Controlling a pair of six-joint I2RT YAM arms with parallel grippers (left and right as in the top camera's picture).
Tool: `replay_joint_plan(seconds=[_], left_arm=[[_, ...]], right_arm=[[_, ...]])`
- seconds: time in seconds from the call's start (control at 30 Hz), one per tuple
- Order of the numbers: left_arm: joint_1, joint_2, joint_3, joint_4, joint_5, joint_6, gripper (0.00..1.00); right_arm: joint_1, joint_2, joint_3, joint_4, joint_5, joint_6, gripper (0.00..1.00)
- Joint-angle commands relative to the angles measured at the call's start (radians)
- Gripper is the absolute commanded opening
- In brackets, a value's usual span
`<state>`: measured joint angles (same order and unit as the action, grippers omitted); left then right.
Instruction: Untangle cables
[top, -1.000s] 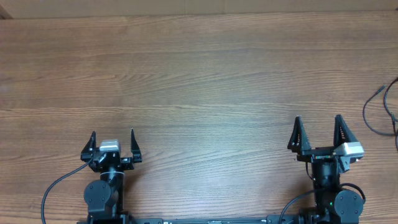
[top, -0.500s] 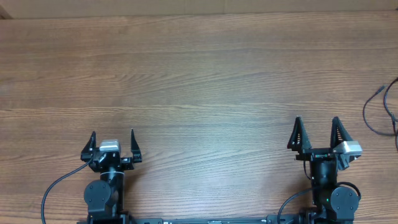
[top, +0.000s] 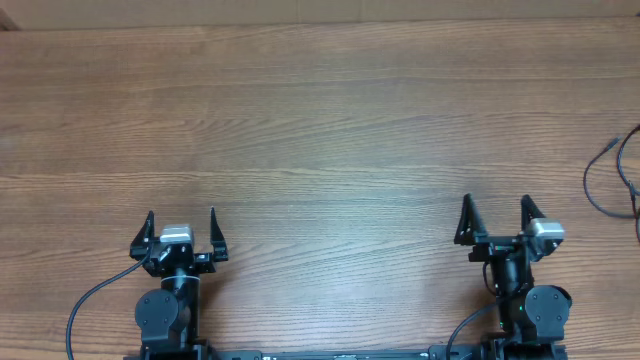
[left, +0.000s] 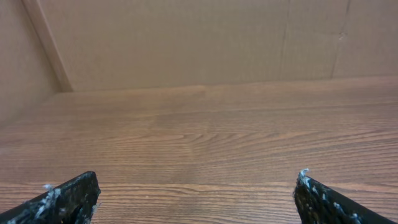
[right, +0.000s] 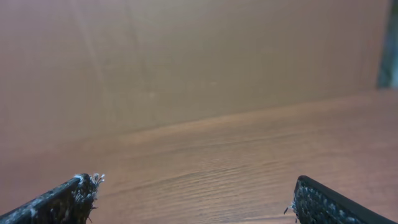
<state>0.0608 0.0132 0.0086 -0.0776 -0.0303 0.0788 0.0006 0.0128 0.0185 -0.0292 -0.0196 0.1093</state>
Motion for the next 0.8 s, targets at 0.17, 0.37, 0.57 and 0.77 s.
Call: replay_joint_plan(seconds=[0.17,0.37,0.57,0.77], left_arm=[[0.007,-0.009,-0.004,0.002,-0.002,0.011,0.99],[0.007,-0.009,-0.004,0.002,-0.002,0.011,1.00],[0.007,-0.009,-0.004,0.002,-0.002,0.011,1.00],[0.007,-0.009,-0.004,0.002,-0.002,0.012,1.00]], right_arm=[[-0.002,-0.010,-0.011,-0.048,-0.068,-0.100,1.00],[-0.002,-0.010,-0.011,-0.049,-0.068,-0.111,1.00],[-0.002,-0.010,-0.011,-0.053,-0.044,-0.116,1.00],[-0.002,-0.010,-0.011,-0.052,-0.034,-0.115,1.00]])
